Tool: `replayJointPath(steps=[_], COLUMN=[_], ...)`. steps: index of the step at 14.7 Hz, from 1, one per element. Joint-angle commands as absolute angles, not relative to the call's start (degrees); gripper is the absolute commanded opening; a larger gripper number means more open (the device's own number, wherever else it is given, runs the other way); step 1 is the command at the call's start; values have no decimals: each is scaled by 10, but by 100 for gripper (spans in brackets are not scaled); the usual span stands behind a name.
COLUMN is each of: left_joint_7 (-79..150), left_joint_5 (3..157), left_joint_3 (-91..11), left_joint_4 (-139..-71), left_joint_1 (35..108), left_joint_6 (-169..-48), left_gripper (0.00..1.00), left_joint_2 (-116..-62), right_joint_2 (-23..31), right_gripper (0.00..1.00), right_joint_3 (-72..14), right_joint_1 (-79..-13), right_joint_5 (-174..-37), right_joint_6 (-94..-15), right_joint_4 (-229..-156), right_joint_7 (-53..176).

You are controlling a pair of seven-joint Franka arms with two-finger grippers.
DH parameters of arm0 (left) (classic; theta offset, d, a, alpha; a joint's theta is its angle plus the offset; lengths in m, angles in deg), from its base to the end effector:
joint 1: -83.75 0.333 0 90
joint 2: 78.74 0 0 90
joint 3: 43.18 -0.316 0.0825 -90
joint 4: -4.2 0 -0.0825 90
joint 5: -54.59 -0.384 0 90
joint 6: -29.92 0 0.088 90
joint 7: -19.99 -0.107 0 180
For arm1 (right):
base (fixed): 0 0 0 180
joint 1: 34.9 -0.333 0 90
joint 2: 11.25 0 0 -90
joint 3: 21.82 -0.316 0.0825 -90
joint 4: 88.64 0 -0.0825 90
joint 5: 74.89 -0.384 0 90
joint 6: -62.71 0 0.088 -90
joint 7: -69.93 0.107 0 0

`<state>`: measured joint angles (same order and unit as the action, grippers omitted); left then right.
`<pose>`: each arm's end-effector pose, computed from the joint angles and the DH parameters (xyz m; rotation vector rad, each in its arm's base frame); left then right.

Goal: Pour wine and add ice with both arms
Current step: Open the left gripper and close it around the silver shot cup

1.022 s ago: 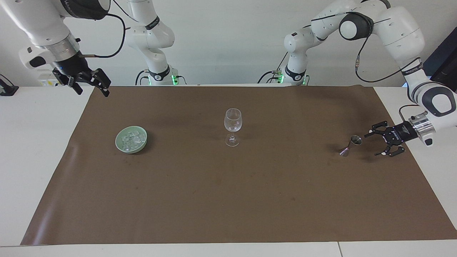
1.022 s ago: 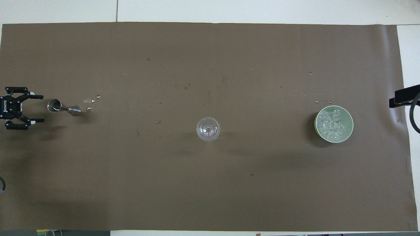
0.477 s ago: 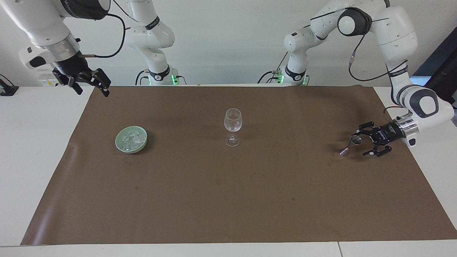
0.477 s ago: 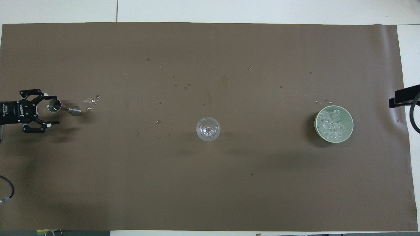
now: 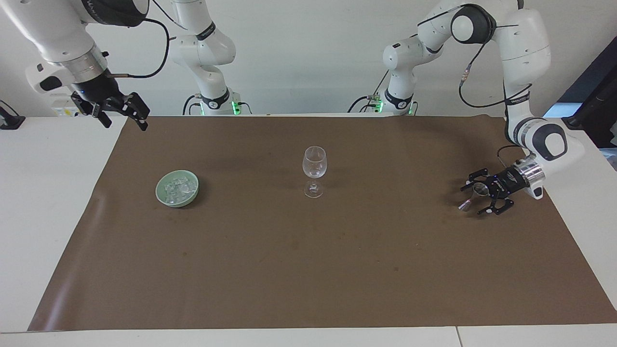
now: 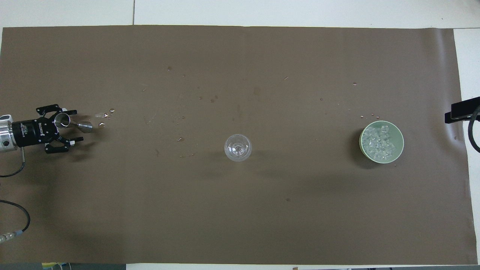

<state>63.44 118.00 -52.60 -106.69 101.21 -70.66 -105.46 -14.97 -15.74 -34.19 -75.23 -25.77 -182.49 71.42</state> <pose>0.5521 0.1867 0.2424 1.3433 1.7467 -0.8177 0.5271 -0.0640 0.6256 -3.1190 0.2251 0.0446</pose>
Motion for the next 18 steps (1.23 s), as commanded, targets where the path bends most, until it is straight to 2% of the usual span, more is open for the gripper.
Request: replayJointPath(steps=[1,3,4,6,7,8,14,18], left_joint_7=[625,624,624,623,623,621,614,624], left_joint_5=[1198,1199,1201,1205,1209,1213,1216,1218], left_joint_3=[-529,-529,-529,-529,-529,-529,-529,-531], left_joint_4=[-1100,-1101,-1102,-1102,-1102,-1102,-1095,-1096], left_joint_1=[1007,1008,1009,1010,1010,1010,1006,977], left_joint_6=[-723,-721,-720,-716,-714,-712,-678,-621], left_gripper=[100,99,90,34,13,0,0,0], left_joint_2=[-1029,-1026,-1026,-1026,-1026,-1026,-1020,-968], right_joint_2=[-161,-161,-161,-161,-161,-161,-161,-161], right_gripper=[100,100,100,100,100,100,100,100], right_joint_3=[-158,-158,-158,-158,-158,-158,-158,-158], right_joint_1=[-338,-338,-338,-338,-338,-338,-338,-338], right_joint_5=[-752,-752,-753,-752,-752,-752,-752,-753], right_joint_6=[-254,-254,-254,-254,-254,-254,-254,-254], right_joint_4=[-1836,-1836,-1836,-1836,-1836,-1836,-1836,-1836], right_joint_7=[716,717,717,717,716,716,716,717])
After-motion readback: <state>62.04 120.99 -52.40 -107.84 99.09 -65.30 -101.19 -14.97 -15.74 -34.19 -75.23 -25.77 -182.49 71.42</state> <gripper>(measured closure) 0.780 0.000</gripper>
